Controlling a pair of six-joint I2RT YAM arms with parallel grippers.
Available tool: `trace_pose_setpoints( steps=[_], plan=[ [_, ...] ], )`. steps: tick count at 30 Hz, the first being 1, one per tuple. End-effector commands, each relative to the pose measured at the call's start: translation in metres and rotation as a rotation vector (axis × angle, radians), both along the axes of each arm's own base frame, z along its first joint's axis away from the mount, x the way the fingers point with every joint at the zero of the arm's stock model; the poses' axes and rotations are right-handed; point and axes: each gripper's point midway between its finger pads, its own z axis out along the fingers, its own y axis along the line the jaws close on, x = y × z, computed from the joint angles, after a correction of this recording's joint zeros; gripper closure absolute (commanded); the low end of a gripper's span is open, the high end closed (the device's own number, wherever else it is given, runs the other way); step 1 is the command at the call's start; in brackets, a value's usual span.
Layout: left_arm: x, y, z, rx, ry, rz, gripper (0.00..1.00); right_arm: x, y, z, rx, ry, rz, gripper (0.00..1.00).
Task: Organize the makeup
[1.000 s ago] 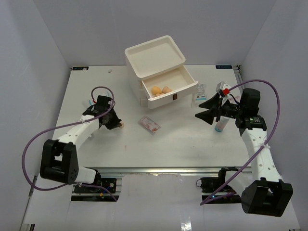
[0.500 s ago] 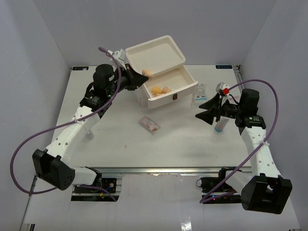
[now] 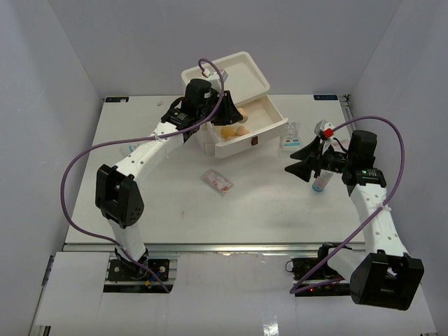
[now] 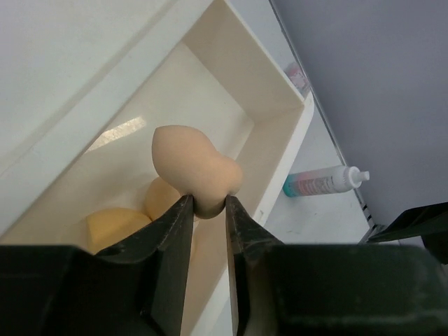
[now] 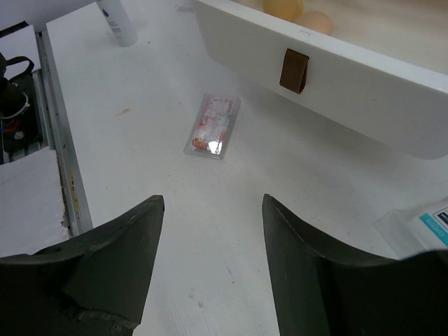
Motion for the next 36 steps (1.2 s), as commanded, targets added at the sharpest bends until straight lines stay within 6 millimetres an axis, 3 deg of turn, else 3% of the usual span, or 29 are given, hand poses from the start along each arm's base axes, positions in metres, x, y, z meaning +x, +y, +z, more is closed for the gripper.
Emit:
trace_pose_setpoints(
  steps=[1,9,13,18,23,29,36],
  plan=[
    [-0.002,0.000,0.043,-0.014,-0.087,-0.011,0.55,0.004,-0.001,-0.001,-0.003,-0.029,0.006,0.35],
    [-0.008,-0.003,0.055,0.001,-0.149,-0.072,0.28,0.002,0.001,-0.004,-0.002,-0.052,0.037,0.35],
    [-0.013,0.000,0.062,0.038,-0.214,-0.117,0.19,0.002,0.002,-0.007,0.003,-0.046,0.047,0.35],
    [-0.002,0.008,0.052,0.197,-0.337,-0.166,0.18,0.009,0.009,-0.010,-0.019,-0.025,0.043,0.36],
    [0.011,0.011,0.059,0.304,-0.480,-0.203,0.19,0.020,0.020,-0.006,-0.074,-0.071,0.046,0.36],
    [0.030,0.006,0.056,0.383,-0.572,-0.238,0.25,0.041,0.027,0.004,-0.117,-0.133,0.051,0.38],
    [0.051,0.001,0.033,0.432,-0.556,-0.226,0.38,0.068,0.044,-0.009,-0.223,-0.161,0.019,0.43]
  ],
)
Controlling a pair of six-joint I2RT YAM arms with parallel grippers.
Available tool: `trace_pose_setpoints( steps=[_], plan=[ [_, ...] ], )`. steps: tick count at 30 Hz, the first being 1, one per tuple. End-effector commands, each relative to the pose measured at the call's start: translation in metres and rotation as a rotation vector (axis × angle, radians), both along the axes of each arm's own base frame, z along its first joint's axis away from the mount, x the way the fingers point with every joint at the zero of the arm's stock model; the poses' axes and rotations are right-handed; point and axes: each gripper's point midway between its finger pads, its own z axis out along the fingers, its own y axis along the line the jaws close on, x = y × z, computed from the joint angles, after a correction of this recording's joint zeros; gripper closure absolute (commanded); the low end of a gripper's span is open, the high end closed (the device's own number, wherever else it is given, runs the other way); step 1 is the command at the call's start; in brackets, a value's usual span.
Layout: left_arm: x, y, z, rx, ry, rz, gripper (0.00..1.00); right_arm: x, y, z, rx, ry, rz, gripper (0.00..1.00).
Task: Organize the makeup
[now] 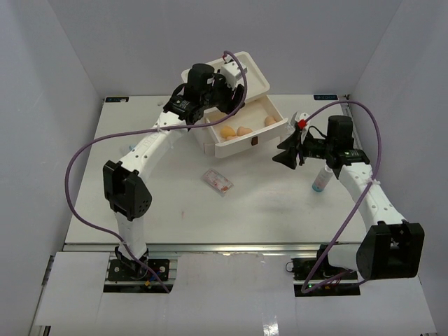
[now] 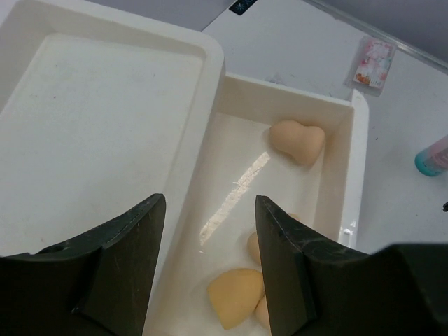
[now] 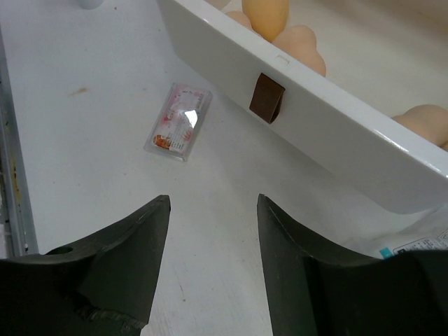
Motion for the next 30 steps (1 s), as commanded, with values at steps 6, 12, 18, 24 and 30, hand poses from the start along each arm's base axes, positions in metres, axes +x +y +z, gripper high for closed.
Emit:
trace_pose_setpoints(
  steps=[6,12,18,24,30],
  plan=[
    [0.021,-0.001,-0.019,0.071,-0.024,0.032,0.39,0.038,0.016,-0.003,-0.105,-0.082,-0.054,0.50],
    [0.030,0.000,-0.027,0.087,-0.027,0.059,0.40,0.043,0.019,-0.013,-0.112,-0.058,-0.057,0.51],
    [0.036,0.003,-0.017,0.083,-0.061,0.086,0.39,0.047,0.022,-0.019,-0.115,-0.044,-0.054,0.50],
    [0.037,0.005,-0.014,0.085,-0.078,0.096,0.39,0.050,0.025,-0.023,-0.112,-0.033,-0.055,0.49],
    [0.030,0.005,-0.041,0.110,-0.024,0.075,0.54,0.056,0.030,-0.025,-0.114,-0.027,-0.062,0.49]
  ],
)
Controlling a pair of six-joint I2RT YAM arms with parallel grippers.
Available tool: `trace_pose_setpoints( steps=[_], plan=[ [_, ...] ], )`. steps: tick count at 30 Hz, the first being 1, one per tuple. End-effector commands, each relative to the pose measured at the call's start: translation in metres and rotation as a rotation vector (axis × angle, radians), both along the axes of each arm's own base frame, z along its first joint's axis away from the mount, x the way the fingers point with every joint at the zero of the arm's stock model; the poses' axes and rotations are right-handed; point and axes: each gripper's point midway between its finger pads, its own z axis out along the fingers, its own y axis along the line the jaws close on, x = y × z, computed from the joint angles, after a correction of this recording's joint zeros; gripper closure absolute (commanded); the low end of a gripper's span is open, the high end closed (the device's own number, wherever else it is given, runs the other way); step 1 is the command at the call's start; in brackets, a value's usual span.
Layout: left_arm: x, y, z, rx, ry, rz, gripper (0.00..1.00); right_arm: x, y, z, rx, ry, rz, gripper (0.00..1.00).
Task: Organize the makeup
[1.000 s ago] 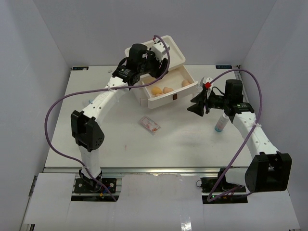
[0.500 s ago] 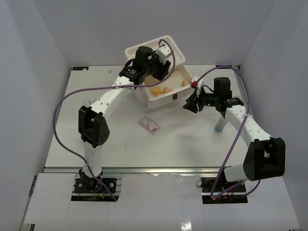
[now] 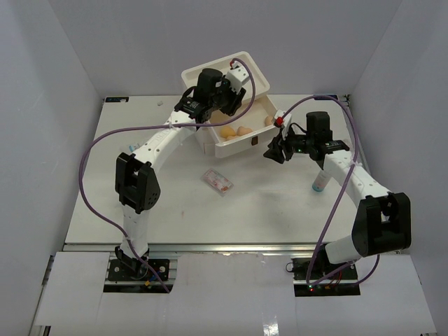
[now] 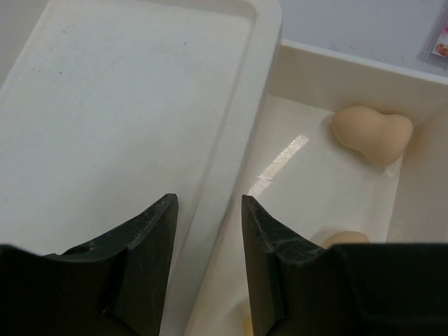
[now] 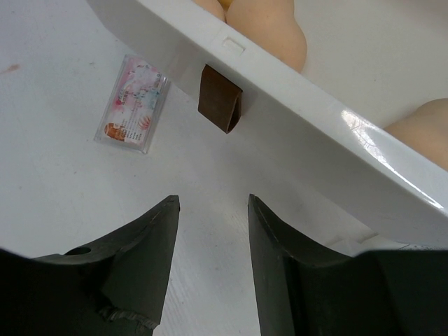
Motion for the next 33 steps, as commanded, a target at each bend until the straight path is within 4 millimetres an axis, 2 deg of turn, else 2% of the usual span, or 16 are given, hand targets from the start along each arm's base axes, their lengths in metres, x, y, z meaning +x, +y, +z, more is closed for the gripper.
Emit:
trace_pose_setpoints(
  steps=[1,5,10,25,28,33],
  plan=[
    [-0.008,0.004,0.001,0.003,0.004,-0.011,0.58,0.017,0.008,0.018,0.016,-0.062,-0.007,0.50],
    [-0.014,0.004,-0.010,0.010,0.031,-0.024,0.74,0.023,0.012,0.015,0.009,-0.057,-0.015,0.50],
    [-0.019,0.003,-0.011,0.004,0.041,-0.043,0.81,0.036,0.021,0.017,0.016,-0.061,-0.039,0.52],
    [-0.034,0.001,-0.021,0.002,0.077,-0.096,0.86,0.117,0.063,0.062,0.173,-0.039,-0.153,0.60],
    [-0.035,-0.001,-0.022,-0.001,0.080,-0.106,0.86,0.121,0.070,0.074,0.207,-0.052,-0.136,0.61],
    [-0.034,-0.004,-0.024,-0.005,0.087,-0.120,0.87,0.119,0.078,0.081,0.239,-0.053,-0.100,0.61]
  ],
)
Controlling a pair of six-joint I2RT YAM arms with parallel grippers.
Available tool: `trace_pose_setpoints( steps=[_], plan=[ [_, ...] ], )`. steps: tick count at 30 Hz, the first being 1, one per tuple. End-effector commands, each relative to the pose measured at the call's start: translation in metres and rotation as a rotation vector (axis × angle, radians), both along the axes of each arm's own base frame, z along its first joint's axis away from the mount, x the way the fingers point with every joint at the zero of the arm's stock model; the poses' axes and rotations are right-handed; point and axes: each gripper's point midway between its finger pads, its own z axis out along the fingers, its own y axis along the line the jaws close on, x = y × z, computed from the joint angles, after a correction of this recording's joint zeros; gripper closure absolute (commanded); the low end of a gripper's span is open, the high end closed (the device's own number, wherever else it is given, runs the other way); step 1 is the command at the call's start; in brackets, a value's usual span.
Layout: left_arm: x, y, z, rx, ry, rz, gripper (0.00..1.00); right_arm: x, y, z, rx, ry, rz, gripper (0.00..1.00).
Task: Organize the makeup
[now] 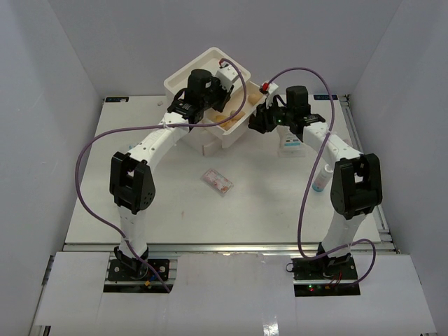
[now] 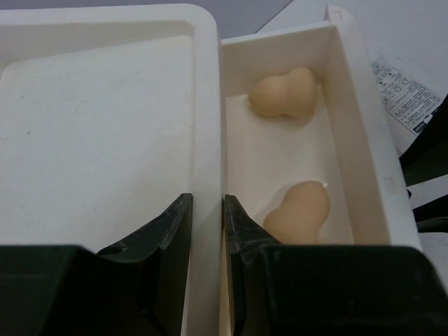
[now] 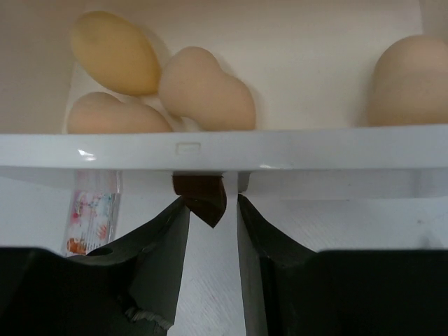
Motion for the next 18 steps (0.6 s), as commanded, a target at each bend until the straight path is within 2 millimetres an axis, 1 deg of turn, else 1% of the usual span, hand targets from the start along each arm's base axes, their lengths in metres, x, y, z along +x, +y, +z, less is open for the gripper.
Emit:
trace_pose_setpoints(
  steps=[1,6,9,12,15,16,18],
  plan=[
    [-0.054,-0.033,-0.022,0.002,0.162,-0.166,0.87,0.012,0.023,0.063,0.109,-0.181,0.056,0.61],
    [-0.055,-0.036,-0.024,-0.004,0.168,-0.182,0.87,0.019,0.029,0.065,0.126,-0.184,0.057,0.60],
    [-0.056,-0.037,-0.024,-0.009,0.174,-0.188,0.87,0.028,0.032,0.058,0.134,-0.159,0.050,0.60],
    [-0.057,-0.039,-0.024,-0.014,0.179,-0.199,0.87,0.037,0.036,0.058,0.150,-0.145,0.041,0.60],
    [-0.058,-0.041,-0.023,-0.019,0.180,-0.208,0.87,0.046,0.042,0.061,0.169,-0.138,0.036,0.59],
    [-0.058,-0.041,-0.023,-0.020,0.182,-0.211,0.87,0.049,0.043,0.057,0.174,-0.122,0.033,0.59],
    [-0.058,-0.042,-0.025,-0.017,0.185,-0.215,0.87,0.056,0.047,0.056,0.186,-0.115,0.029,0.59]
  ],
)
